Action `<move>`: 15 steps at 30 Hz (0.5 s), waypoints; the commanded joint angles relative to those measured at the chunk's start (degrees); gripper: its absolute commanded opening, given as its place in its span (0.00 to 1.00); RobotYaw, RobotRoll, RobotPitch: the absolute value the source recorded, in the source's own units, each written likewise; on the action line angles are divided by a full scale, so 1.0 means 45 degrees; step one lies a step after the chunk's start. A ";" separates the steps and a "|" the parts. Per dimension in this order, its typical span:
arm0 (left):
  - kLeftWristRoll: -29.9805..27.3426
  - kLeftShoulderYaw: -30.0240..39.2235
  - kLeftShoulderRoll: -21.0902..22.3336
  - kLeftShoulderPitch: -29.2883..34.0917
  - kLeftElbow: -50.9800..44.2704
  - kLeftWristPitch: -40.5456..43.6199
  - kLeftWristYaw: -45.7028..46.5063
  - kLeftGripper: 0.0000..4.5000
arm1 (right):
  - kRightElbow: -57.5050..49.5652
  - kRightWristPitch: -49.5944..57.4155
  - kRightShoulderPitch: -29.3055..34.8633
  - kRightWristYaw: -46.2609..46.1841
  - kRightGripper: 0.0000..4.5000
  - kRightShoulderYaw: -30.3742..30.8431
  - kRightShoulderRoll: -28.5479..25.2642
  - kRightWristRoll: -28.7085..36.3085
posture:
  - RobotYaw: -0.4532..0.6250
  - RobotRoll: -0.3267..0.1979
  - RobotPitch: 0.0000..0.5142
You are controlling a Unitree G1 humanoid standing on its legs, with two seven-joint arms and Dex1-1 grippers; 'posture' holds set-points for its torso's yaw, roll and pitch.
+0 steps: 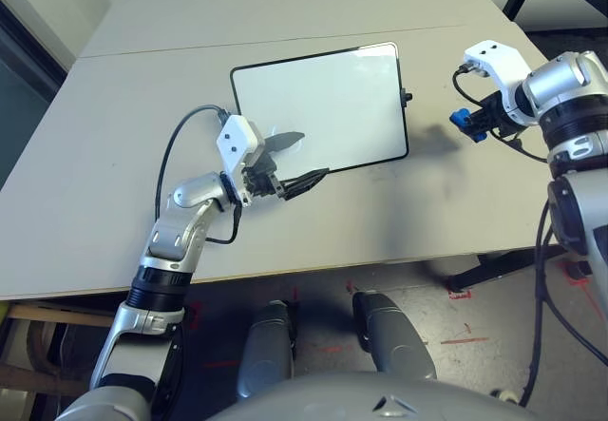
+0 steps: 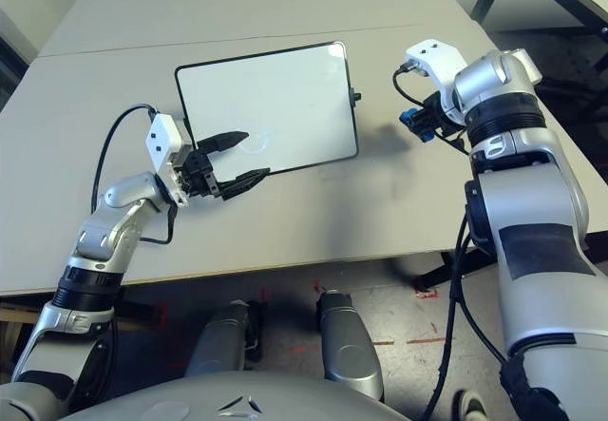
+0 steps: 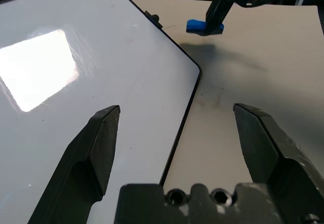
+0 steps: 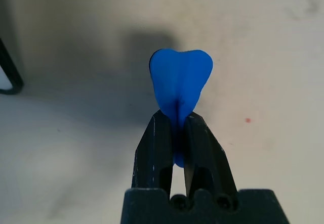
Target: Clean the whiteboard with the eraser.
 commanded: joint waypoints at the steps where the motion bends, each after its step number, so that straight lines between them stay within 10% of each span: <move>1: 0.0037 0.0077 0.0145 0.0262 -0.0429 0.0234 0.0153 1.00 | 0.0667 -0.0008 -0.0163 -0.0765 0.02 -0.0246 0.0217 0.0587 | 0.31 0.62 0.25; 5: 0.0012 0.0194 0.0280 0.0336 -0.0525 0.0303 0.0191 1.00 | 0.0873 0.0002 -0.0130 -0.1643 0.02 -0.0530 0.0349 0.1097 | 0.31 0.62 0.24; 15: -0.0173 0.0534 0.0852 -0.0033 -0.0383 0.0505 -0.0037 1.00 | 0.0085 -0.0027 0.0043 -0.2869 0.91 -0.1726 0.0020 0.2775 | 0.30 0.62 0.22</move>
